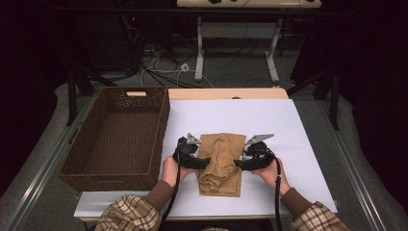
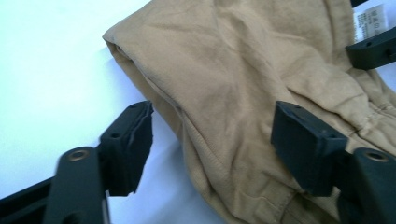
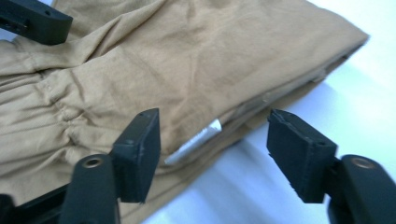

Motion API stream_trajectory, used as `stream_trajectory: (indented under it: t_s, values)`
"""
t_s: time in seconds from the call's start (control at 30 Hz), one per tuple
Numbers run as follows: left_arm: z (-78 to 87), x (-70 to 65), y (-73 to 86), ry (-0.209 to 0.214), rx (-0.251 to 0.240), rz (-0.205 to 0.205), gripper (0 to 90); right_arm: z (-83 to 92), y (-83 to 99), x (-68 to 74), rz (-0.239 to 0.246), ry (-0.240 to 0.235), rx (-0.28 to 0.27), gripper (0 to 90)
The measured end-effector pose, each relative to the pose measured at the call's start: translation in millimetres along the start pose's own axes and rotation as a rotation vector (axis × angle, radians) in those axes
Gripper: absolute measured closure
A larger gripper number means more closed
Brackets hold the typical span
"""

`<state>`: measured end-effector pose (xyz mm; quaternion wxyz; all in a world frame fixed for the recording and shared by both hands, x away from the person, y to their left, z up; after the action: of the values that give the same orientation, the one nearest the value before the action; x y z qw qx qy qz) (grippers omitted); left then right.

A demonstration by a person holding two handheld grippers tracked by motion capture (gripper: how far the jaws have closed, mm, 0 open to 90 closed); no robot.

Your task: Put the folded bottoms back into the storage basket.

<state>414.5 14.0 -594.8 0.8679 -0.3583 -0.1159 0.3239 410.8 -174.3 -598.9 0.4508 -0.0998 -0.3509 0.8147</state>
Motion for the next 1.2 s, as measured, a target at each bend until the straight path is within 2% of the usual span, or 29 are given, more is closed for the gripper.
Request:
stream_trajectory:
  t_s: [0.3,0.43,0.5,0.57,0.63,0.8,0.97,1.07,1.2]
  values:
    - [-13.9,-0.3,4.5,0.018,0.039,0.039,10.4,13.2,7.7,-6.3,0.006,-0.017,0.001,28.2]
    - [-16.5,-3.5,5.2,0.033,0.051,0.030,14.8,15.3,7.6,-6.0,0.012,-0.016,-0.003,28.1]
    - [-18.3,-5.6,6.2,0.035,0.058,0.041,16.6,15.4,7.7,-5.7,0.015,-0.016,-0.002,28.0]
    - [-20.1,-8.1,7.6,0.043,0.066,0.047,21.5,15.5,7.8,-4.8,0.015,-0.016,-0.001,27.9]
    - [-20.3,-10.0,7.4,0.035,0.070,0.032,24.6,15.5,7.6,-4.6,0.024,-0.018,-0.003,27.9]
    - [-19.7,-14.6,7.4,0.045,0.051,0.003,44.3,17.5,7.3,-2.7,0.038,-0.019,-0.007,27.5]
    - [-19.5,-16.5,7.5,0.055,0.034,0.002,61.3,18.6,12.2,-3.2,0.064,-0.023,0.024,22.0]
    - [-20.3,-17.7,7.5,0.071,0.017,0.007,70.5,19.9,14.8,-8.3,0.054,-0.023,0.029,21.1]
    - [-21.0,-17.7,7.7,0.089,0.007,0.013,78.0,23.7,14.8,-11.1,0.046,-0.023,0.017,20.9]
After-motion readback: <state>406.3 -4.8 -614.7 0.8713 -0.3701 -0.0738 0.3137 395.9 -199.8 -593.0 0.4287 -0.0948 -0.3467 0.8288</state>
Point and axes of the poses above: each handheld gripper's, and its own axes: z roughly backward along the jaws, y roughly out of its underside, x roughly to its left, the point moved 8 cm from there along -z, roughly forward along the jaws, and after that the axes turned 7 degrees about -z, right-handed, at the moved point
